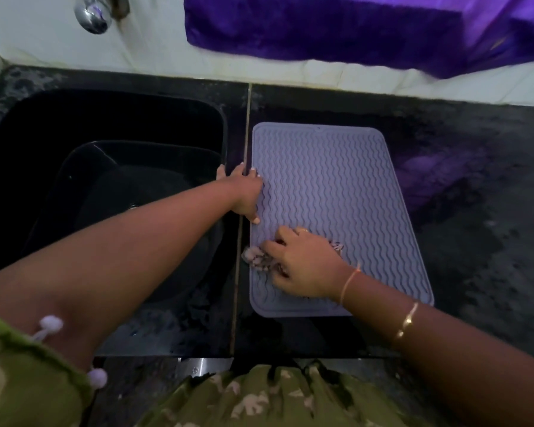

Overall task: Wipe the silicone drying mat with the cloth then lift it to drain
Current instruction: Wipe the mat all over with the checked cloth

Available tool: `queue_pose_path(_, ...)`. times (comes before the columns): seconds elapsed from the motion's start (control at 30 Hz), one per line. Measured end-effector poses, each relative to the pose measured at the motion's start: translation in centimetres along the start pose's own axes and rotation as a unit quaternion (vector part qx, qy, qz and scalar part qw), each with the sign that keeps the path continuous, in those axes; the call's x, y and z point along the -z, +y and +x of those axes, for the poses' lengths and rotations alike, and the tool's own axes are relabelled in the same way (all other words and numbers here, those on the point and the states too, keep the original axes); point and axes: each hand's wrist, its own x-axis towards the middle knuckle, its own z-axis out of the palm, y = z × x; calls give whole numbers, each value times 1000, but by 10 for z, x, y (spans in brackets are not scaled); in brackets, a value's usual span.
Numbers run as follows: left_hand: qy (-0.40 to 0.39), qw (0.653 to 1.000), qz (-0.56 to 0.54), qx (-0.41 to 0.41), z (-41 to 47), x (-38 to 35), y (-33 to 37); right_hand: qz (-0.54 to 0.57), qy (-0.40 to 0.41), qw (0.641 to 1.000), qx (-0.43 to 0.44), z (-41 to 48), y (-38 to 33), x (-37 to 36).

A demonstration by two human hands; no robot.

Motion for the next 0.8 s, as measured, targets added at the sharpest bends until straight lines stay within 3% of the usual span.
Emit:
queue_pose_path(0.1, -11, 999, 50, 5, 1, 1, 3, -31, -73, 993, 87, -18, 9, -1)
queue_pose_path(0.2, -23, 997, 80, 6, 0, 2, 3, -48, -109, 986, 115, -27, 23, 7)
queue_pose_path(0.33, -32, 996, 84, 11, -2, 4, 4, -18, -100, 992, 70, -25, 40, 14)
queue_pose_path(0.5, -31, 993, 113, 10, 0, 7, 6, 90, 38, 990, -97, 10, 59, 29)
queue_pose_path(0.57, -33, 992, 125, 12, 0, 9, 8, 95, 34, 983, -151, 28, 52, 25)
queue_pose_path(0.67, -42, 989, 142, 15, -1, 11, 12, -6, 20, 991, -135, 27, 24, 7)
queue_pose_path(0.8, -35, 992, 119, 9, 1, 10, 10, -26, 18, 999, -41, -7, 5, -3)
